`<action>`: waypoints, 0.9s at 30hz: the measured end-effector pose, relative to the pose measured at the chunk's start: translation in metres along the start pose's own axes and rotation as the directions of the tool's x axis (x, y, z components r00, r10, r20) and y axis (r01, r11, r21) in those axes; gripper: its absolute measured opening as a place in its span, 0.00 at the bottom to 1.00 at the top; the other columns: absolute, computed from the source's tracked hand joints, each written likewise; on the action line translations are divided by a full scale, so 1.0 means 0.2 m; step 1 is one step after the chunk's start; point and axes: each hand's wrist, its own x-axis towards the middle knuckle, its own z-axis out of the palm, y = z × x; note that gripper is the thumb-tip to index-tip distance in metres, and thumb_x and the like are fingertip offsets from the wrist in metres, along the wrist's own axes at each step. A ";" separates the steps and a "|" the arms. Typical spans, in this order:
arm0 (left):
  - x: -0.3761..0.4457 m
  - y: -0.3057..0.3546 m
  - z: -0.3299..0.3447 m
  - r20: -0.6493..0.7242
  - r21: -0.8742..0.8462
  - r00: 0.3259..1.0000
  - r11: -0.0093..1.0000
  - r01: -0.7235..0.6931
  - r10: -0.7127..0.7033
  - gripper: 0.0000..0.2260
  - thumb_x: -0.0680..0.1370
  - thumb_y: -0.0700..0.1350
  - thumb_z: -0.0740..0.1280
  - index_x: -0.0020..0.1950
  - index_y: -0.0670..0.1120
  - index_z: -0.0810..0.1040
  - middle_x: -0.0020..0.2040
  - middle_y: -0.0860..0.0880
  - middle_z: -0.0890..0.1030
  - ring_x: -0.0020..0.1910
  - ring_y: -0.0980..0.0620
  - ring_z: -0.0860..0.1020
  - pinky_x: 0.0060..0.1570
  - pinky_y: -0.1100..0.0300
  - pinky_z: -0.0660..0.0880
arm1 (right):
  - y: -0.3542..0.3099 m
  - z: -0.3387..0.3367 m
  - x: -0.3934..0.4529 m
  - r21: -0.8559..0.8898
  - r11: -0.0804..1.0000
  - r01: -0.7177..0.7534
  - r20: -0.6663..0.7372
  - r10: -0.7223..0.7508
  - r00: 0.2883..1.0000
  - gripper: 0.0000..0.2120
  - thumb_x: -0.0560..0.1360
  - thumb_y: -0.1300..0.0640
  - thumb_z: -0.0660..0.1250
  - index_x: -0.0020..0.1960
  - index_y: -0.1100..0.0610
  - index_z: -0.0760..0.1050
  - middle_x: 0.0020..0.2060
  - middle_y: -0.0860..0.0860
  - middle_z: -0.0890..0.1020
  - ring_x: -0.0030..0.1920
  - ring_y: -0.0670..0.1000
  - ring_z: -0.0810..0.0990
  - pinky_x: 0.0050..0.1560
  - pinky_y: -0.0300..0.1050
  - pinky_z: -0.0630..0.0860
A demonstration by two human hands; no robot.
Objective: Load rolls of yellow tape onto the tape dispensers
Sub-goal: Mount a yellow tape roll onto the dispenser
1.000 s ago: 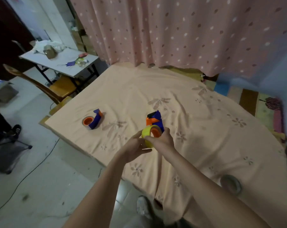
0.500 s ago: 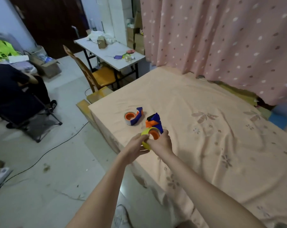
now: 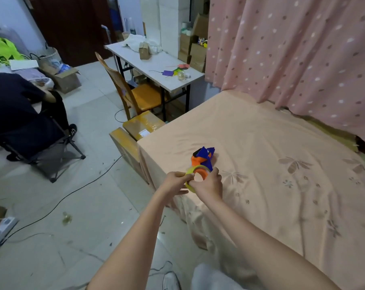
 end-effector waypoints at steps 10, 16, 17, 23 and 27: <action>0.39 0.16 -0.34 -0.010 0.020 1.000 1.000 0.008 -0.008 0.17 0.78 0.49 0.72 0.55 0.35 0.83 0.43 0.45 0.83 0.41 0.51 0.82 0.48 0.56 0.83 | -0.27 0.33 0.36 0.002 0.998 0.059 -0.025 -0.059 0.998 0.49 0.63 0.48 0.78 0.76 0.60 0.57 0.70 0.59 0.70 0.69 0.60 0.71 0.61 0.54 0.76; 0.74 0.40 -0.54 0.058 0.131 0.998 0.991 0.011 -0.019 0.10 0.80 0.44 0.70 0.51 0.36 0.82 0.45 0.39 0.81 0.46 0.46 0.81 0.55 0.51 0.82 | -0.47 0.49 0.72 -0.017 0.999 0.033 0.031 -0.033 0.999 0.51 0.64 0.47 0.78 0.76 0.60 0.55 0.68 0.61 0.71 0.68 0.62 0.71 0.62 0.52 0.73; 0.80 0.44 -0.56 0.073 0.146 0.997 0.989 0.018 -0.028 0.09 0.81 0.43 0.69 0.50 0.37 0.81 0.45 0.39 0.81 0.46 0.45 0.81 0.56 0.50 0.82 | -0.50 0.50 0.78 0.005 1.000 0.026 0.053 -0.026 0.998 0.51 0.64 0.47 0.78 0.77 0.60 0.54 0.68 0.61 0.69 0.68 0.62 0.71 0.64 0.53 0.73; 1.09 0.67 -0.75 0.106 0.219 0.991 0.974 0.060 -0.085 0.12 0.83 0.41 0.64 0.60 0.33 0.78 0.51 0.39 0.81 0.51 0.44 0.80 0.62 0.46 0.79 | -0.65 0.50 1.11 0.350 0.931 -0.106 0.222 0.028 0.975 0.34 0.71 0.50 0.74 0.73 0.49 0.63 0.64 0.52 0.74 0.59 0.53 0.76 0.54 0.45 0.76; 1.24 0.75 -0.82 0.159 0.210 0.980 0.974 0.082 -0.117 0.08 0.84 0.39 0.63 0.59 0.35 0.76 0.53 0.39 0.75 0.54 0.44 0.75 0.65 0.44 0.76 | -0.70 0.50 1.29 0.481 0.851 -0.210 0.258 0.092 0.962 0.17 0.76 0.58 0.69 0.64 0.50 0.71 0.60 0.52 0.80 0.54 0.53 0.82 0.48 0.48 0.82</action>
